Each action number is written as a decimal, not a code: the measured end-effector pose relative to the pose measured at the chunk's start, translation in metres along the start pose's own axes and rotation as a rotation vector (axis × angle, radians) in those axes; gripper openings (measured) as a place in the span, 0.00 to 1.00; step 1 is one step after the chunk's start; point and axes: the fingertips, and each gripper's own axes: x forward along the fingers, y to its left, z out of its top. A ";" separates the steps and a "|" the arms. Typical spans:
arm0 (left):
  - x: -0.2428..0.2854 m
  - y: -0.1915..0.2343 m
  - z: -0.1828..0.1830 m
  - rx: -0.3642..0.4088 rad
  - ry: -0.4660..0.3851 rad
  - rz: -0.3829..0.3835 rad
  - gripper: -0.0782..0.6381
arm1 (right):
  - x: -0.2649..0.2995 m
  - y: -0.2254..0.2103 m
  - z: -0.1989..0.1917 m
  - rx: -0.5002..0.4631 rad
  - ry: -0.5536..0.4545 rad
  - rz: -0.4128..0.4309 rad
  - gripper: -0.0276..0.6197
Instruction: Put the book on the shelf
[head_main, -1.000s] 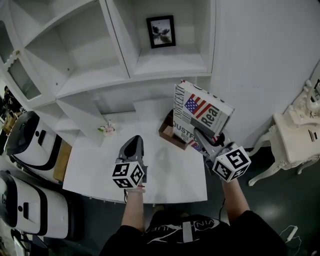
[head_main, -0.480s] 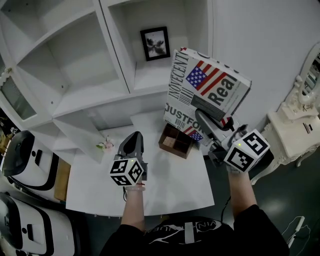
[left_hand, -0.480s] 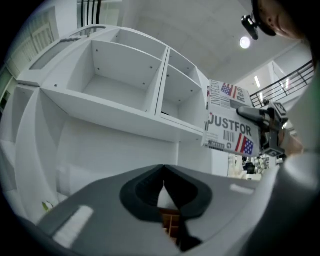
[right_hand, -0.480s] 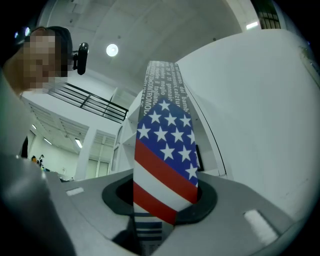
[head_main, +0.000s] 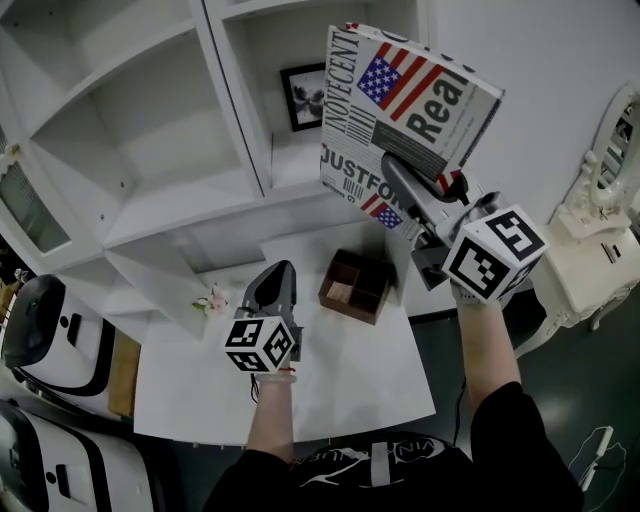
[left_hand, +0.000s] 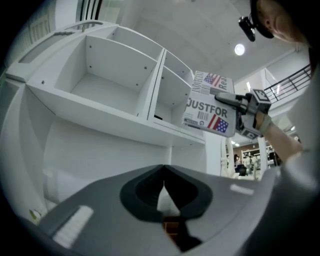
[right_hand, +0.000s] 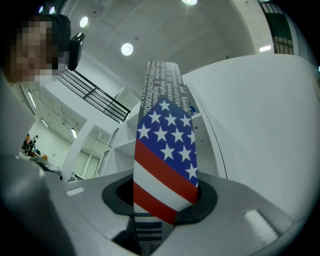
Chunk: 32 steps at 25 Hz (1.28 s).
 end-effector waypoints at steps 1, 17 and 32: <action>0.001 0.000 0.001 0.002 -0.002 -0.005 0.11 | 0.007 -0.002 0.002 -0.015 0.000 -0.008 0.30; 0.002 0.035 0.012 -0.025 -0.020 -0.023 0.11 | 0.115 -0.020 -0.021 -0.106 0.162 -0.109 0.31; -0.006 0.044 0.017 -0.020 -0.030 -0.018 0.11 | 0.167 -0.038 -0.049 -0.072 0.279 -0.105 0.31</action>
